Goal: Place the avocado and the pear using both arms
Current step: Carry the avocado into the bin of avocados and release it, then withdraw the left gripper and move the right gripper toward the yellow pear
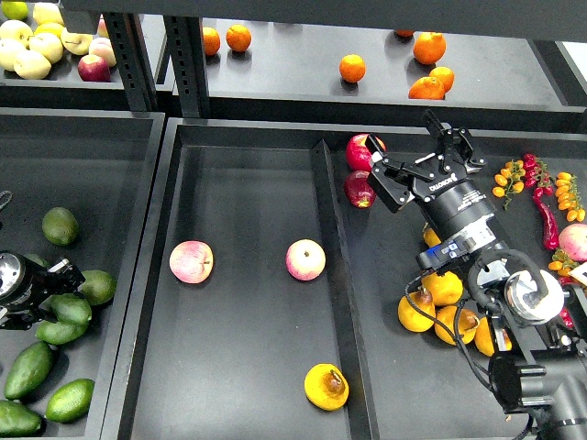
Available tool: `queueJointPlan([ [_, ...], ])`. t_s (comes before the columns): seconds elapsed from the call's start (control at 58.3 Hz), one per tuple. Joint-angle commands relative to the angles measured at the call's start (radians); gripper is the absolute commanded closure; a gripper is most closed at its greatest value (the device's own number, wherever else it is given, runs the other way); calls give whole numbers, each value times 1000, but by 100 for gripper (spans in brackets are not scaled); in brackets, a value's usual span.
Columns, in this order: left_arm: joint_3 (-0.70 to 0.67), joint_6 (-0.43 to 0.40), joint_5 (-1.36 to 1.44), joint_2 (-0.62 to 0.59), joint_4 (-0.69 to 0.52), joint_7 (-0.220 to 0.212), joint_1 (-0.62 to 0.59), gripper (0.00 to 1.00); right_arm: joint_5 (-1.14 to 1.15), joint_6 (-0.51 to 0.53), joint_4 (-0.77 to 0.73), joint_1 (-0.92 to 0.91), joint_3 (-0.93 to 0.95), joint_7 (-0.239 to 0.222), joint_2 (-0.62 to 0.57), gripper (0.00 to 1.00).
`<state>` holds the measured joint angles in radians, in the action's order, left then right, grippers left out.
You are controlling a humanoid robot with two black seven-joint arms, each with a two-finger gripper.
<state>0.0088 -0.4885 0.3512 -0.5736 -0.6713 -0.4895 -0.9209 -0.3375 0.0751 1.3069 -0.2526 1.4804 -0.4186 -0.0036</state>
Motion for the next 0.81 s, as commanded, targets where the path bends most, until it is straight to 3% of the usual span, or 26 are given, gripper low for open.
queueJointPlan([
  [0.0, -29, 0, -1, 0, -1, 1, 4, 6, 0, 0, 0, 3, 0, 0, 1, 1],
  [0.051, -42, 0, -1, -3, -1, 1, 10, 2, 0, 0, 0, 3, 0, 0, -1, 1],
  [0.343, -246, 0, -15, -54, -20, 1, 47, 1, 0, 0, -2, 7, -5, 0, -1, 1],
  [0.531, -473, 0, -52, -81, -83, 1, 112, 1, 0, 0, -8, 6, -29, 0, -7, 1],
  [0.789, -846, 0, -258, 4, -223, 1, 290, 1, 0, 0, -26, 15, -81, -11, -18, 1],
])
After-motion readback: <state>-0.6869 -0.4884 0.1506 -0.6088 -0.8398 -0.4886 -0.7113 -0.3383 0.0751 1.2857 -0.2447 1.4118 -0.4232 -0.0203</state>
